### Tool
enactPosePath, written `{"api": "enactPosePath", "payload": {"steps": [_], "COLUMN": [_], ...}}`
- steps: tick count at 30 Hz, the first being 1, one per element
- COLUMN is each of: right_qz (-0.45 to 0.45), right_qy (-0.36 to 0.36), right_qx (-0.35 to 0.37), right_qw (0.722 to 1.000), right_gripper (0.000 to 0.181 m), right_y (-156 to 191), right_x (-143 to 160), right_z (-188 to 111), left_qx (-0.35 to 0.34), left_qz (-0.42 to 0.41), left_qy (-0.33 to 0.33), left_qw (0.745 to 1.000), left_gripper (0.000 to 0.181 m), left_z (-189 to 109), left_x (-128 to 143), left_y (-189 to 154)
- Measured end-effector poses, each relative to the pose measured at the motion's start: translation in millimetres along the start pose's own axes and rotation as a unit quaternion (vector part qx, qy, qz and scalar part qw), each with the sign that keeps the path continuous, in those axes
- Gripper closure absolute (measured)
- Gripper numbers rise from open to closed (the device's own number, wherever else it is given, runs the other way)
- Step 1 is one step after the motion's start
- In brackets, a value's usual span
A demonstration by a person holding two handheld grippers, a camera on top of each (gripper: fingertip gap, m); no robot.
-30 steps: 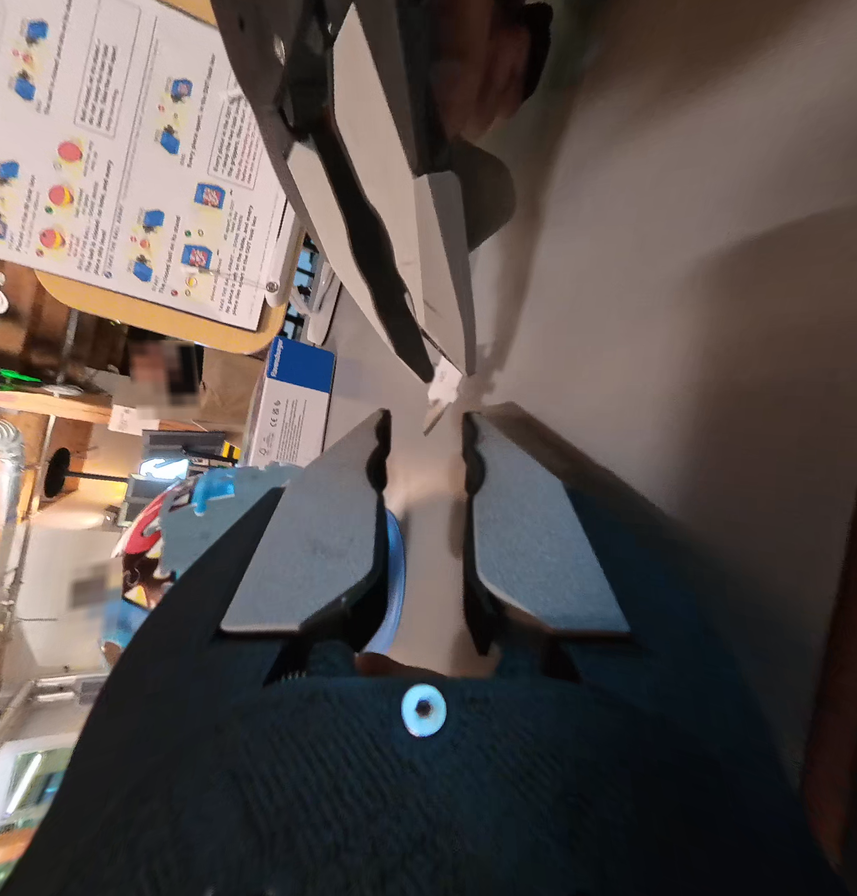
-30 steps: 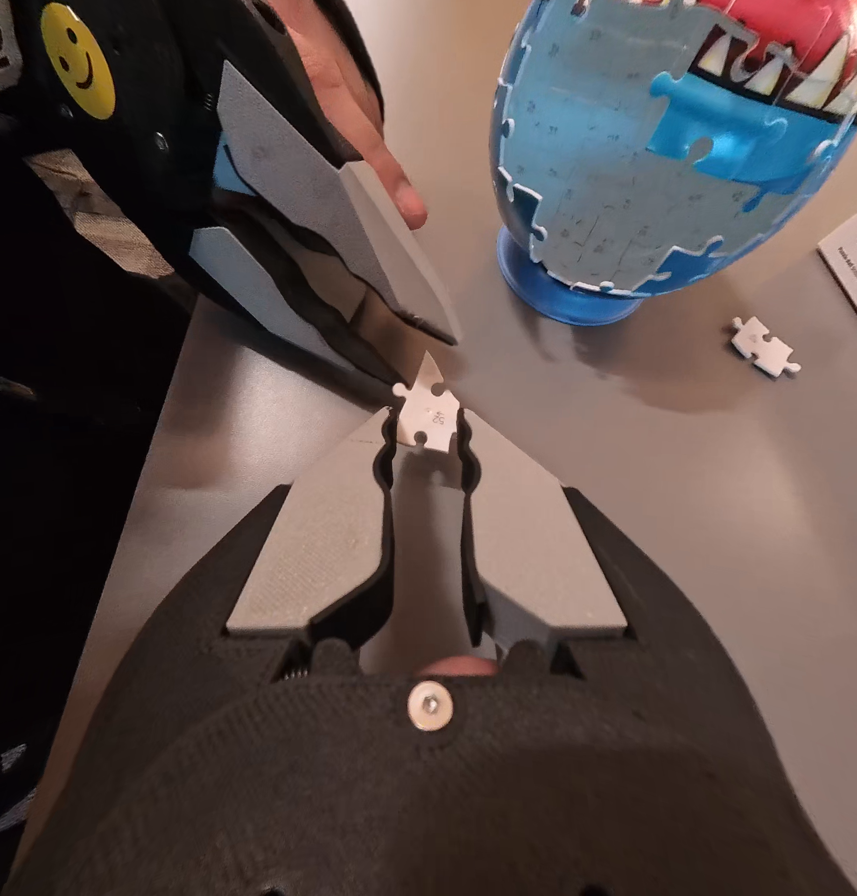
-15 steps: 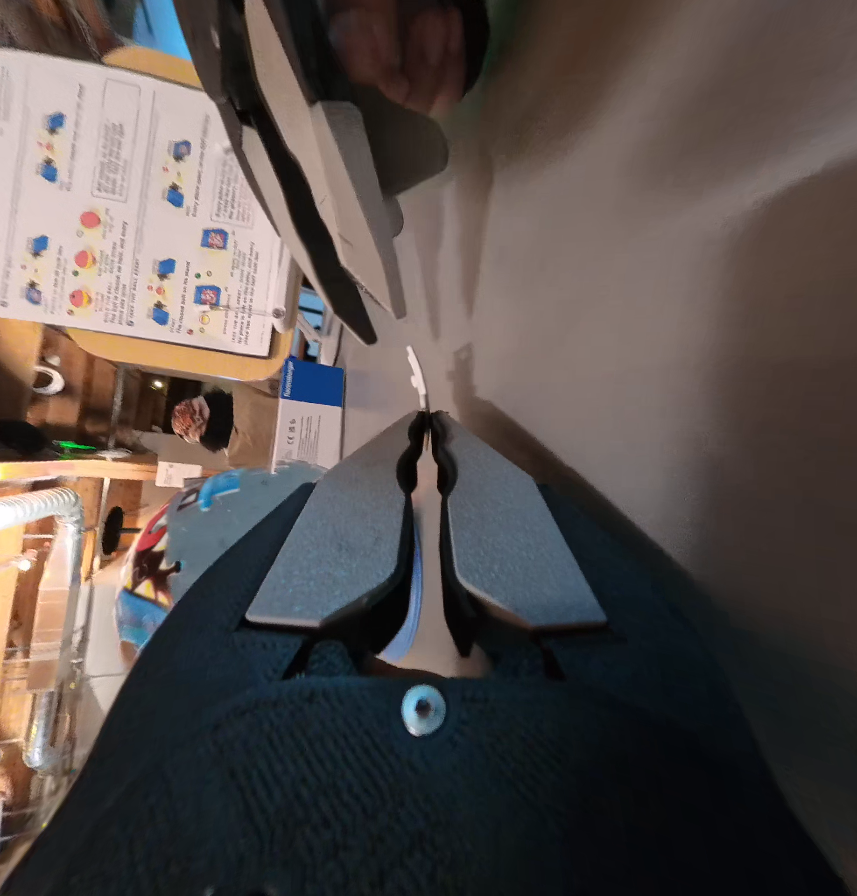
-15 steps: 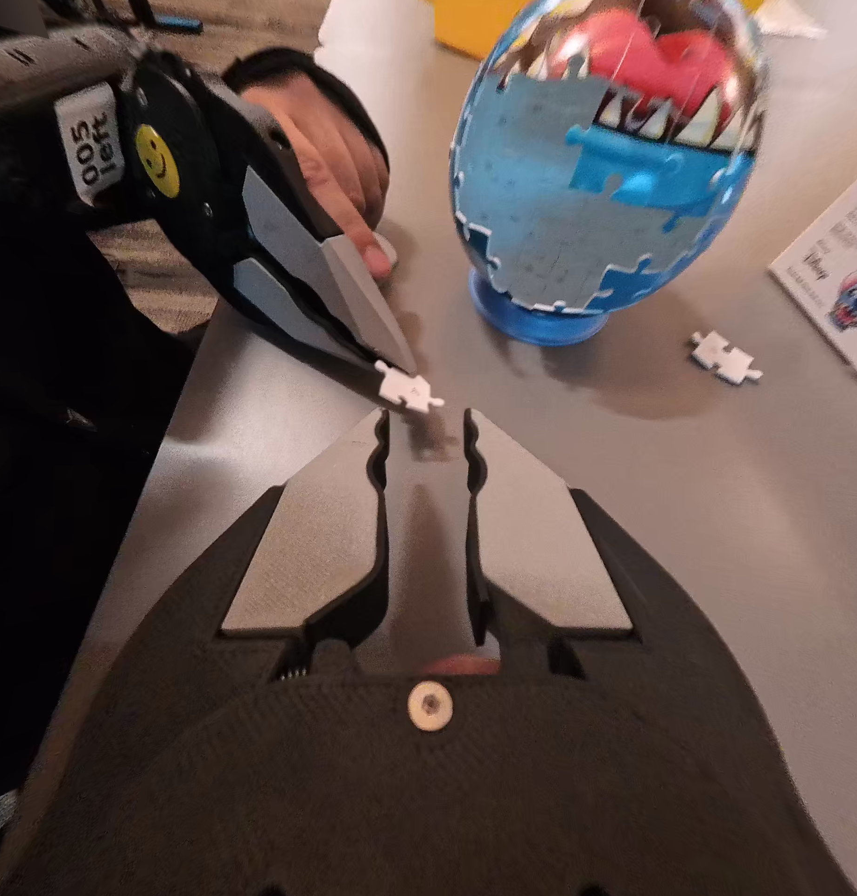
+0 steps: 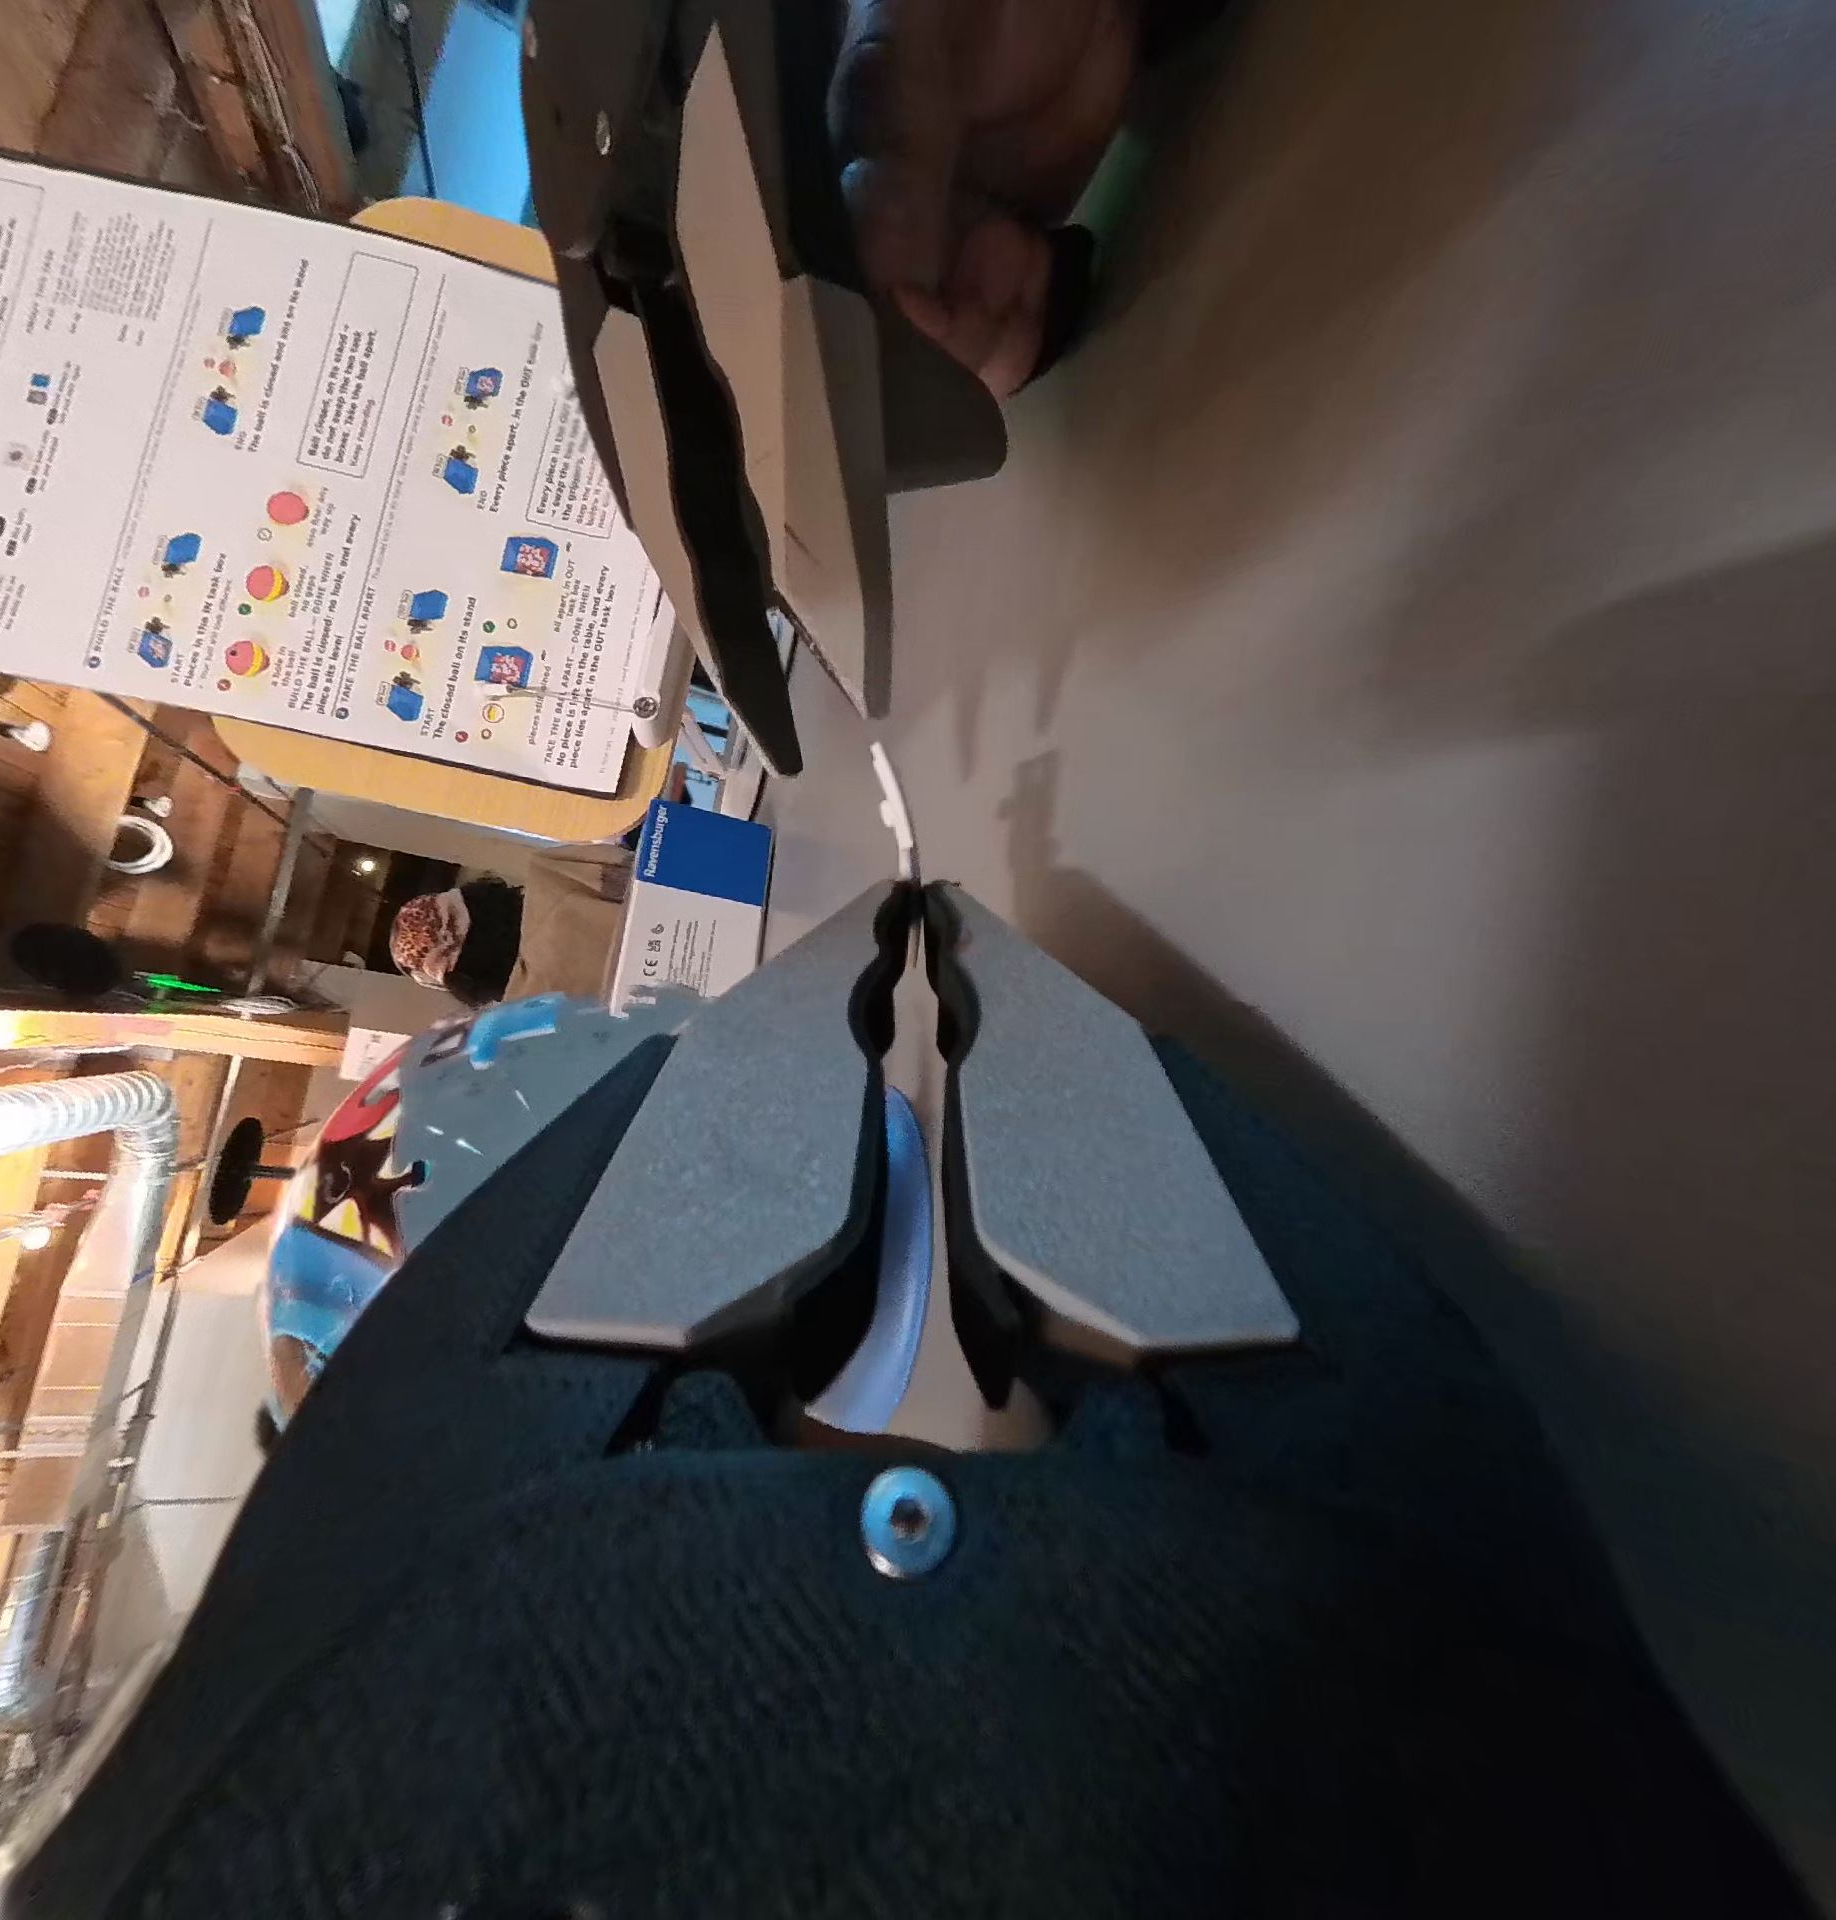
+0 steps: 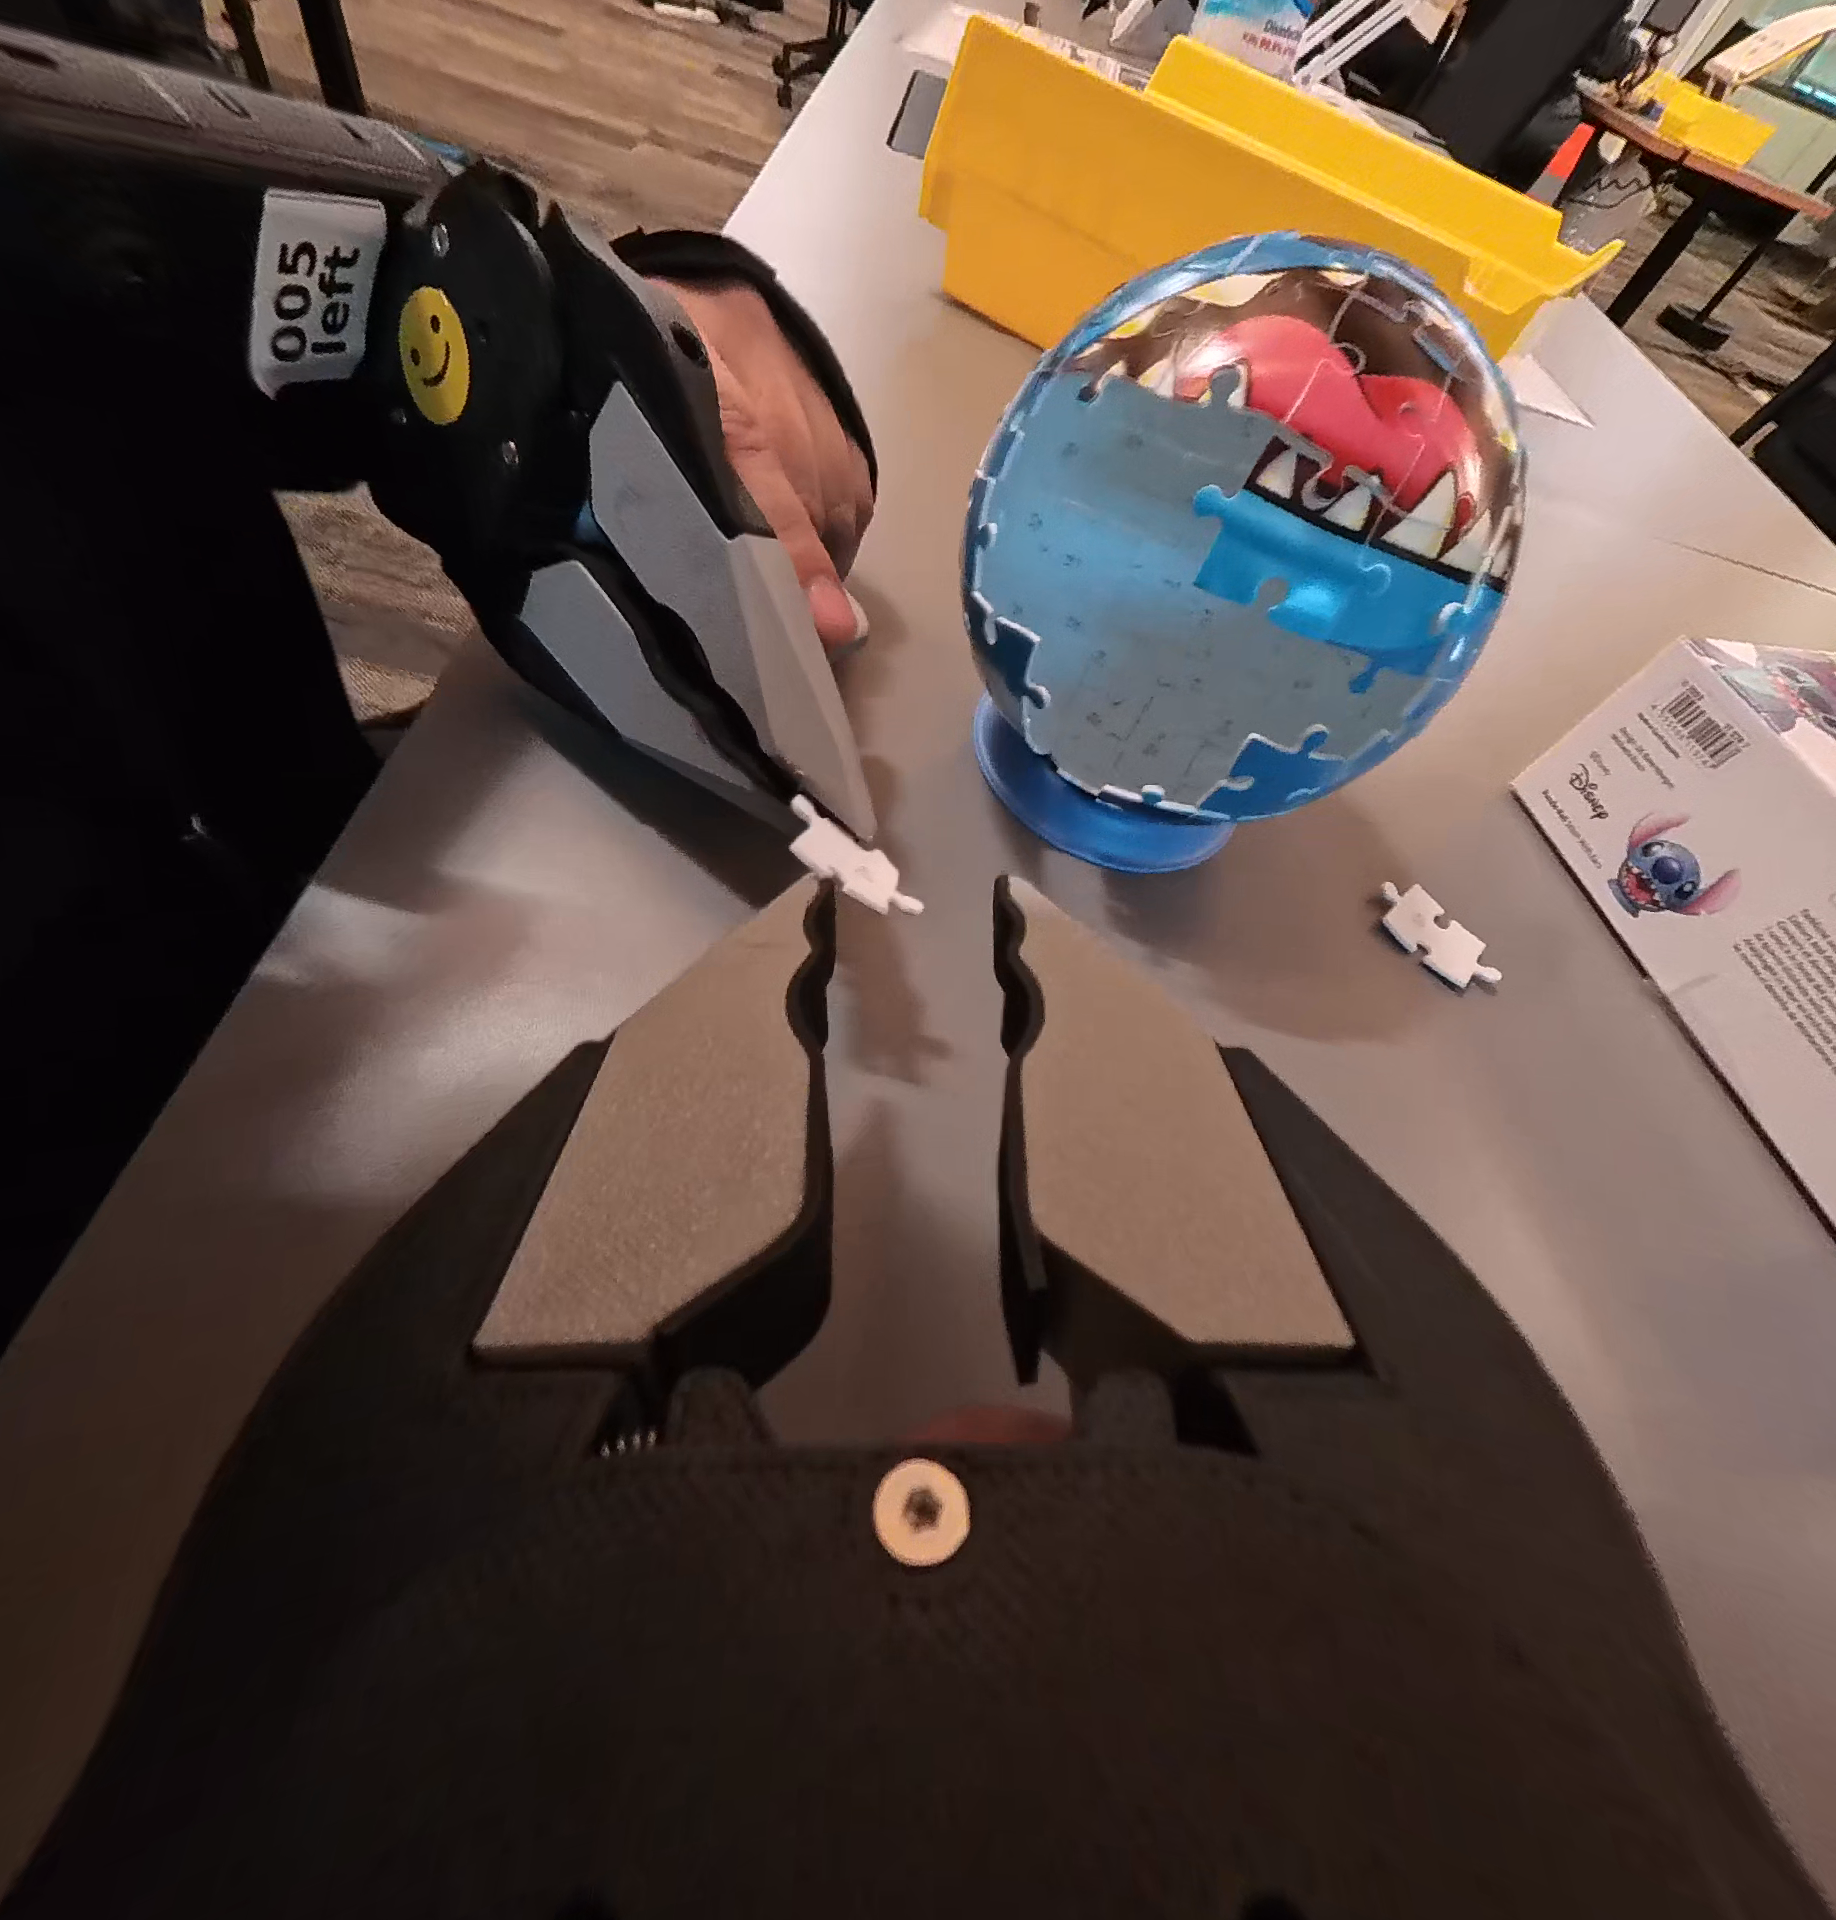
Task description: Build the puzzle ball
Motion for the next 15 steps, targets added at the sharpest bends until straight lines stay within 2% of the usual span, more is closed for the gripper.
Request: {"api": "enactPosePath", "payload": {"steps": [9, 15], "right_qz": [-0.046, -0.134], "right_qy": [0.027, 0.061], "right_qx": [-0.006, 0.056], "right_qw": [0.999, 0.988], "right_gripper": [0.157, 0.172], "right_y": [17, 25], "right_x": [-2, -3], "right_z": [9, 20], "left_qx": [-0.021, -0.02], "left_qz": [0.037, 0.035], "left_qy": [0.012, 0.015], "left_qw": [0.999, 0.999], "left_gripper": [0.181, 0.181], "left_z": [2, 4], "left_x": [0, 0], "left_y": [-2, -2]}}
Point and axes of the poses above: each gripper's, where its closed fingertips meet, z out along the fingers, x out of its underside, y = z × x across the jaws, the point moved 9 cm from there along -z, back along the fingers
